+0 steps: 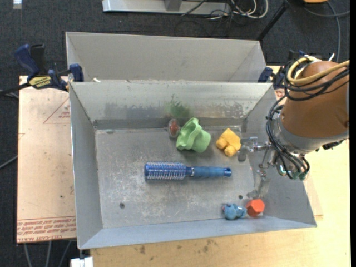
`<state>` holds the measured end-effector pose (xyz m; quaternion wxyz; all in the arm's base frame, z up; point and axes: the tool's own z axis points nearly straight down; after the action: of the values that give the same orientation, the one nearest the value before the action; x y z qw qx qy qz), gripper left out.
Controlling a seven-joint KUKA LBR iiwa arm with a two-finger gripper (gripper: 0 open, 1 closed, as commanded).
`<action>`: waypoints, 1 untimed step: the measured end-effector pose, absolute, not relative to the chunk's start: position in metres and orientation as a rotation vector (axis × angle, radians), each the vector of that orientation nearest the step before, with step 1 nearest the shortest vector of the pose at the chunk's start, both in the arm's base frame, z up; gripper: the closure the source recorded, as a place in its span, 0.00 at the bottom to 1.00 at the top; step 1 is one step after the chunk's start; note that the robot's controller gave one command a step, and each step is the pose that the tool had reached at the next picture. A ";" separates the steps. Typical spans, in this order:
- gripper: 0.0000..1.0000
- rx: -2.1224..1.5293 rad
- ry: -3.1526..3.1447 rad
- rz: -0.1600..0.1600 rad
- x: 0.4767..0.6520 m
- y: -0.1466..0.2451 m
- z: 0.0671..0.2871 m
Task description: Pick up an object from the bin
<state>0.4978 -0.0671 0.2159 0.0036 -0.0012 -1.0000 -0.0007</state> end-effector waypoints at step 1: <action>0.00 -0.452 -3.106 -0.002 0.509 -0.013 0.086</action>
Offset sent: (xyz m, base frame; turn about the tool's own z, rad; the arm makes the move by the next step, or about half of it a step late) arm 0.0113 0.0521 -0.1267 0.2889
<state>0.5088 -0.0131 0.0865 0.0013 -0.1441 -0.9896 -0.0008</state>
